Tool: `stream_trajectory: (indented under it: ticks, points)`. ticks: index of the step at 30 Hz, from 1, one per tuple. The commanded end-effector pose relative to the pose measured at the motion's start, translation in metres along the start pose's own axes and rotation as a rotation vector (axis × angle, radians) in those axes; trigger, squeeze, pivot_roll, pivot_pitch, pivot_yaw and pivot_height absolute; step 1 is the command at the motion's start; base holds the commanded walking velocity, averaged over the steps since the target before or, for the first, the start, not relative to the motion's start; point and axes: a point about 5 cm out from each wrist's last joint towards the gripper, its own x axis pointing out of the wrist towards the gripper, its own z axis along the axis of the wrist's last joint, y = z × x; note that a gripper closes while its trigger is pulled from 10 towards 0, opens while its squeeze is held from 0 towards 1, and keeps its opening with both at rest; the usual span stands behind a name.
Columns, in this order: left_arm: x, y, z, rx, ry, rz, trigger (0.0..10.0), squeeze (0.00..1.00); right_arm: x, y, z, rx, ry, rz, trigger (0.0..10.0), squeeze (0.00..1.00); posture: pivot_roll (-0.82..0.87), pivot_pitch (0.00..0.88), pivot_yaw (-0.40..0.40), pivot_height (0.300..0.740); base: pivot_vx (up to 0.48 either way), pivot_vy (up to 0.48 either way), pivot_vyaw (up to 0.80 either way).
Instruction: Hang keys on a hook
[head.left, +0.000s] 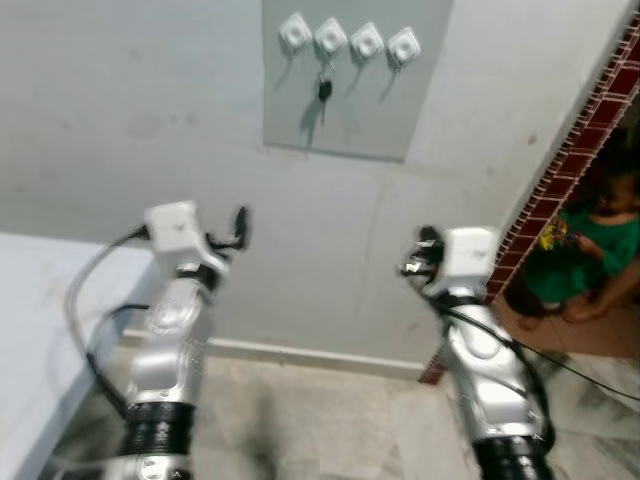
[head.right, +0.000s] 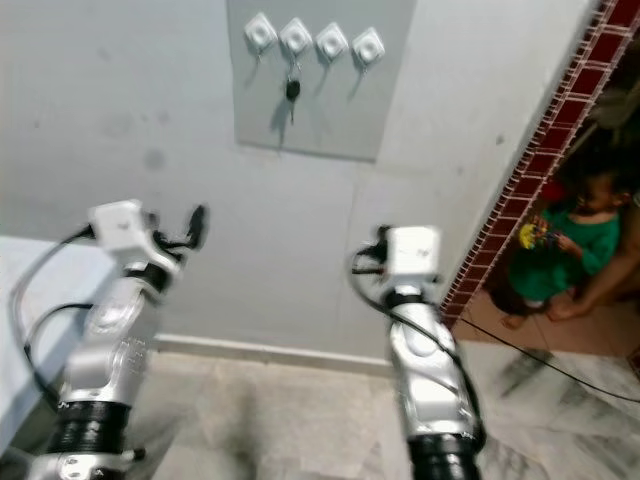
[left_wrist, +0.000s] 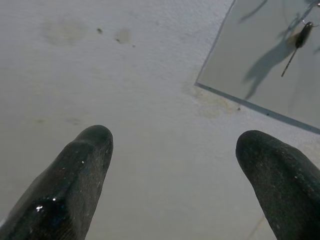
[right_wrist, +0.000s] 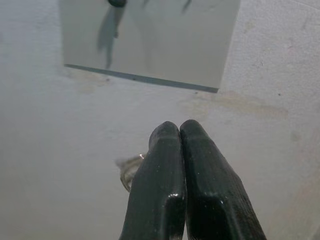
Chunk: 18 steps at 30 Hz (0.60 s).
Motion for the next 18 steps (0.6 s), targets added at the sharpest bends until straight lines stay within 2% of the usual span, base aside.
stream_trajectory:
  ticks: [1,18]
  points:
    - [0.0017,-0.0122,-0.0005,-0.002,0.001,-0.035,10.0,0.00,-0.0003,-0.0122,0.0048,-0.010,-0.016,-0.034,10.0,0.00,0.04,0.019,-0.057,0.732,0.480,0.000,0.00]
    - [0.0014,-0.0131,-0.0013,-0.013,0.002,-0.036,10.0,0.00,0.0002,-0.0086,0.0039,-0.008,-0.015,-0.021,10.0,0.00,0.05,0.002,-0.062,0.732,0.480,0.000,0.00]
